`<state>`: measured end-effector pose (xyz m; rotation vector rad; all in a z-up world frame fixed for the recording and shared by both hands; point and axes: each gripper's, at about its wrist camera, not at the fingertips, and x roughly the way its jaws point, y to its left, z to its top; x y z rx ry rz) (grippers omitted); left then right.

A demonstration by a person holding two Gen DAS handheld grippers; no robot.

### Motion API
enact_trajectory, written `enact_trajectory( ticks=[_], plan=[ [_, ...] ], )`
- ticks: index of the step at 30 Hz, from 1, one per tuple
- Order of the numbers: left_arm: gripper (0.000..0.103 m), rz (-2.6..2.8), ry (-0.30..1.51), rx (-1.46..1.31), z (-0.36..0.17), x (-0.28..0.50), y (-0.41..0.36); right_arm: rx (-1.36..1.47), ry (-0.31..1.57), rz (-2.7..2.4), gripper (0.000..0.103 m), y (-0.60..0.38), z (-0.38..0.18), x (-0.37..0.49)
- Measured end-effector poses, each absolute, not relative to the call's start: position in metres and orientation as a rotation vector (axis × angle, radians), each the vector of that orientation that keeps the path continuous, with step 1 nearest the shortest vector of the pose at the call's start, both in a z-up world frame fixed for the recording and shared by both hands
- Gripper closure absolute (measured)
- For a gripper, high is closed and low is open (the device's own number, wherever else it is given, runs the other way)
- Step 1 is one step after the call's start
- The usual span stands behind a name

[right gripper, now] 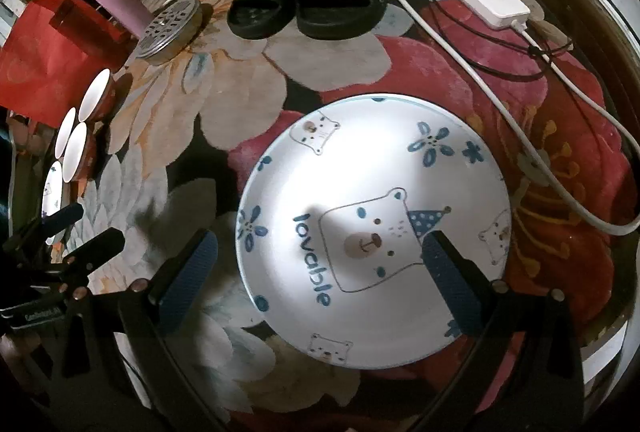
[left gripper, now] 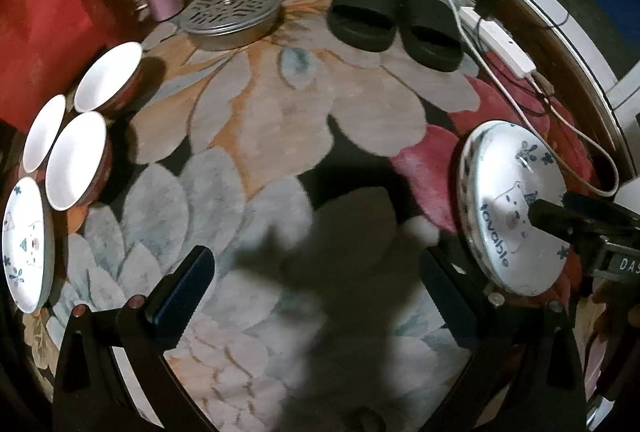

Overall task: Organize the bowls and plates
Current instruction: 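Withdraw the left tool toward the small white bowls, then move both tools toward the second bear-print plate beside the bowls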

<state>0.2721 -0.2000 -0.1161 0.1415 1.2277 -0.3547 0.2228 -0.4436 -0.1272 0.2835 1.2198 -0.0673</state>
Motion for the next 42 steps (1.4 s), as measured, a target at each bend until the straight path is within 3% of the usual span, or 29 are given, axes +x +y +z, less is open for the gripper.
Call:
enact_trajectory(
  ticks=[23,42],
  plan=[
    [0.001,-0.282,1.182,0.241,-0.074,0.283,-0.093,0.272,1.197,0.023,0.000,-0.387,-0.121,0.239],
    [0.001,-0.141,1.149,0.041,-0.059,0.244,0.111,0.078,1.295,0.244,0.000,-0.227,-0.118,0.273]
  ],
)
